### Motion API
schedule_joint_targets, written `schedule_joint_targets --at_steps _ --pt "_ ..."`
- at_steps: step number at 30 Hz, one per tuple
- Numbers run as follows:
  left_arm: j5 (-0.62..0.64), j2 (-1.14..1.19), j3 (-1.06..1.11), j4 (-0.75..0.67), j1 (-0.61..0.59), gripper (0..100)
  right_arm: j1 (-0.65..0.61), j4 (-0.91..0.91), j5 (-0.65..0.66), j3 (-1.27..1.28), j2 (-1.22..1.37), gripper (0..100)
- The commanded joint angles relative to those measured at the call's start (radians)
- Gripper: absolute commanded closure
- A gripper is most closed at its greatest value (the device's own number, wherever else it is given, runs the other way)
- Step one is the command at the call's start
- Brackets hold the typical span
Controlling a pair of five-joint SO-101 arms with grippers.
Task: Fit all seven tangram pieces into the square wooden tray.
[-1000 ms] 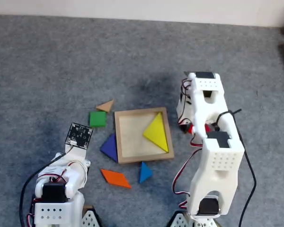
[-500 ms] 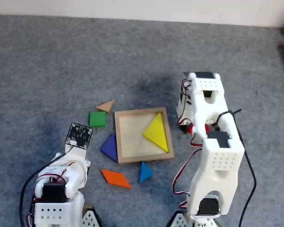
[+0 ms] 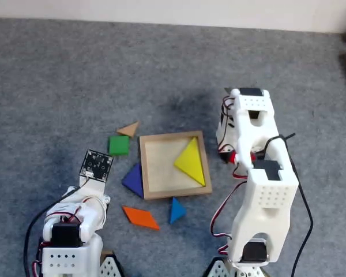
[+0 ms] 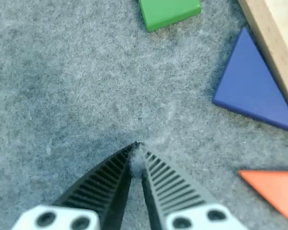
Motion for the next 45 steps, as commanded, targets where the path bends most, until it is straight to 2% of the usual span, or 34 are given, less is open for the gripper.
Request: schedule_joint_targets --at_steps 1,8,19,22,45 --pt "0.011 -0.012 0.019 0.003 -0.013 100 0.015 0.007 0.011 -0.016 -0.012 66.6" --pt "0.011 -0.012 0.019 0.003 -0.013 100 0.015 0.007 0.011 -0.016 -0.012 73.8" --pt "0.011 -0.012 0.019 0.003 -0.013 100 0.035 0.015 0.012 -0.018 -0.021 75.9" --pt "0.011 -0.012 0.019 0.003 -0.013 100 0.036 0.008 0.063 -0.019 -0.028 79.4" --pt "0.011 -0.012 0.019 0.003 -0.013 100 -0.005 0.007 0.077 -0.013 -0.159 80.0"
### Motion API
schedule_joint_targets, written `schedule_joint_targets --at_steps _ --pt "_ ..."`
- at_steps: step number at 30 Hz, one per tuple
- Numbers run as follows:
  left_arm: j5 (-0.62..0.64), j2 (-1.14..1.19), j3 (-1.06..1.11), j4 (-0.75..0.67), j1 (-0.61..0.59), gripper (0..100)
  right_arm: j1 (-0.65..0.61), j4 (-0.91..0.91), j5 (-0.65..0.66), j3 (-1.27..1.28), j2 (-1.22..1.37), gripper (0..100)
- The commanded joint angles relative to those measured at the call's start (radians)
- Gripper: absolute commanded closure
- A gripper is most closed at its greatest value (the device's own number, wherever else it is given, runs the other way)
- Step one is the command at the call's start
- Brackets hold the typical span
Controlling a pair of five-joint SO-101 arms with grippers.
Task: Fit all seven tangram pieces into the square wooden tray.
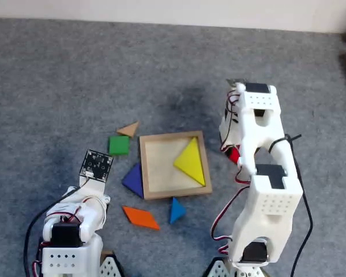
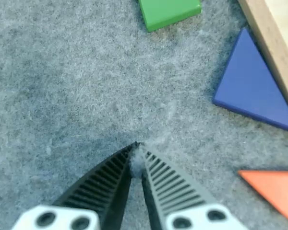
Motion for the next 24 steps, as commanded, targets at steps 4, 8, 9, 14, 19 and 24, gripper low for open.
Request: schedule_joint_targets --at_steps 4,8,9,14,19,24 --pt "0.011 -0.012 0.019 0.003 -0.013 100 0.004 -0.013 0.015 -0.012 -0.070 80.0" --pt "0.011 -0.012 0.019 0.003 -0.013 100 0.035 -0.018 0.015 -0.012 -0.070 79.6" --pt "0.011 -0.012 0.019 0.003 -0.013 100 0.035 -0.018 0.015 -0.012 -0.070 79.5" --pt "0.011 -0.012 0.019 0.003 -0.013 100 -0.002 -0.013 0.014 -0.012 -0.070 71.8" --pt "0.011 -0.012 0.019 0.003 -0.013 100 -0.041 -0.038 0.051 -0.007 -0.068 71.4" --pt "0.011 -0.012 0.019 0.003 -0.013 100 -0.031 -0.077 0.061 0.041 -0.008 71.4"
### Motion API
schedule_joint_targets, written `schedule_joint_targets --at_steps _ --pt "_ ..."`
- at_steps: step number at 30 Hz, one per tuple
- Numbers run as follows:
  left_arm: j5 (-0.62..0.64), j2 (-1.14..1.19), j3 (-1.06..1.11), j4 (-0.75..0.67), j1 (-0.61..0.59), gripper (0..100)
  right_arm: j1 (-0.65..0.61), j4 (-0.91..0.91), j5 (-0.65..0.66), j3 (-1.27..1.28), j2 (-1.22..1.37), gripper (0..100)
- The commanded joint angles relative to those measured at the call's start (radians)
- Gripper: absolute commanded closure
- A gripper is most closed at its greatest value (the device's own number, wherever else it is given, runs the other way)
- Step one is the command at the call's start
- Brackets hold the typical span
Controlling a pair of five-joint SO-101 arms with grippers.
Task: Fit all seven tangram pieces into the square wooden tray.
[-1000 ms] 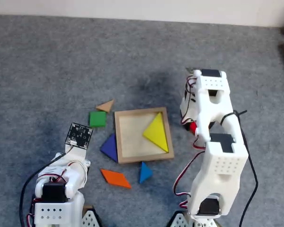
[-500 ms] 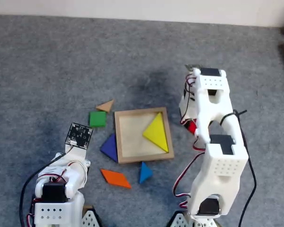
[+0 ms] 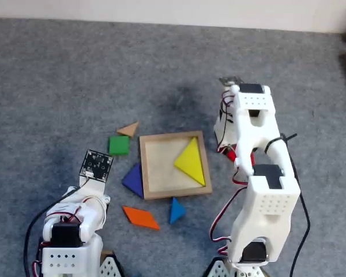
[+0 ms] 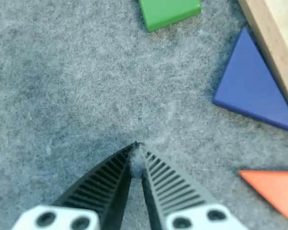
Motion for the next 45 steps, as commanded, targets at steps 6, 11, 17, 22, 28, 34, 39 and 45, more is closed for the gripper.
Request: schedule_joint_targets --at_steps 6,11,17,22,28,34,39,45 --pt "0.011 -0.012 0.019 0.003 -0.013 100 0.004 -0.016 0.025 0.001 0.087 72.4" --pt "0.011 -0.012 0.019 0.003 -0.013 100 0.008 -0.018 0.025 0.001 0.087 77.2" --pt "0.011 -0.012 0.019 0.003 -0.013 100 0.012 -0.018 0.063 0.001 0.087 81.6" --pt "0.011 -0.012 0.019 0.003 -0.013 100 0.025 -0.016 0.072 -0.012 0.048 86.9" --pt "0.011 -0.012 0.019 0.003 -0.013 100 0.021 -0.016 0.074 -0.007 -0.061 87.2" --pt "0.011 -0.012 0.019 0.003 -0.013 100 0.010 -0.016 0.074 -0.005 -0.107 87.2" --pt "0.011 -0.012 0.019 0.003 -0.013 100 -0.007 -0.015 0.071 -0.008 -0.107 86.8" --pt "0.011 -0.012 0.019 0.003 -0.013 100 -0.030 -0.021 0.023 -0.016 -0.108 78.2"
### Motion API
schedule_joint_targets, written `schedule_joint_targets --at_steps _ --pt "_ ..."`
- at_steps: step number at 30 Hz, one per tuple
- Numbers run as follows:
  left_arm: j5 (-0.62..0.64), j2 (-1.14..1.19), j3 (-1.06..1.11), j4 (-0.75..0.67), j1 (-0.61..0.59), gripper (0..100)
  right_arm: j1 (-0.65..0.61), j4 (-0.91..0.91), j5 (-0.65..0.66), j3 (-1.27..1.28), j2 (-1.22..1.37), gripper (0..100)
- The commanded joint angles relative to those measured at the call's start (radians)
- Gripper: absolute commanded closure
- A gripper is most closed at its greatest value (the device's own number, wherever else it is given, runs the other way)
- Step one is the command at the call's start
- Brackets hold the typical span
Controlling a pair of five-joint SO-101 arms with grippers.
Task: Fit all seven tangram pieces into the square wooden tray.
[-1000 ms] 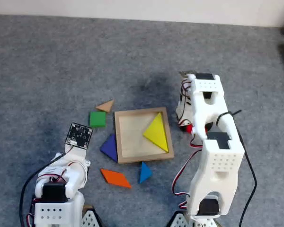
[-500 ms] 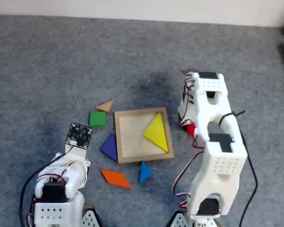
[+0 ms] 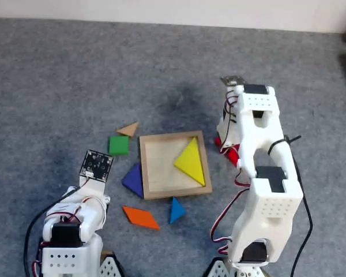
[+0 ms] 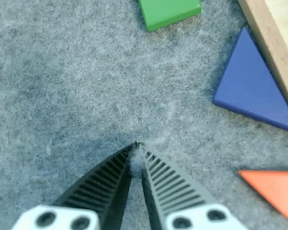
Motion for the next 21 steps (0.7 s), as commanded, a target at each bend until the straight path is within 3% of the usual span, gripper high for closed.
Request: schedule_joint_targets --at_steps 1,14,21 --pt "0.011 -0.012 0.019 0.003 -0.013 100 -0.045 -0.013 -0.044 -0.027 -0.070 77.8" --pt "0.011 -0.012 0.019 0.003 -0.013 100 -0.087 -0.107 -0.049 -0.081 -0.048 77.5" --pt "0.011 -0.012 0.019 0.003 -0.013 100 -0.085 -0.104 -0.043 -0.162 0.119 77.4"
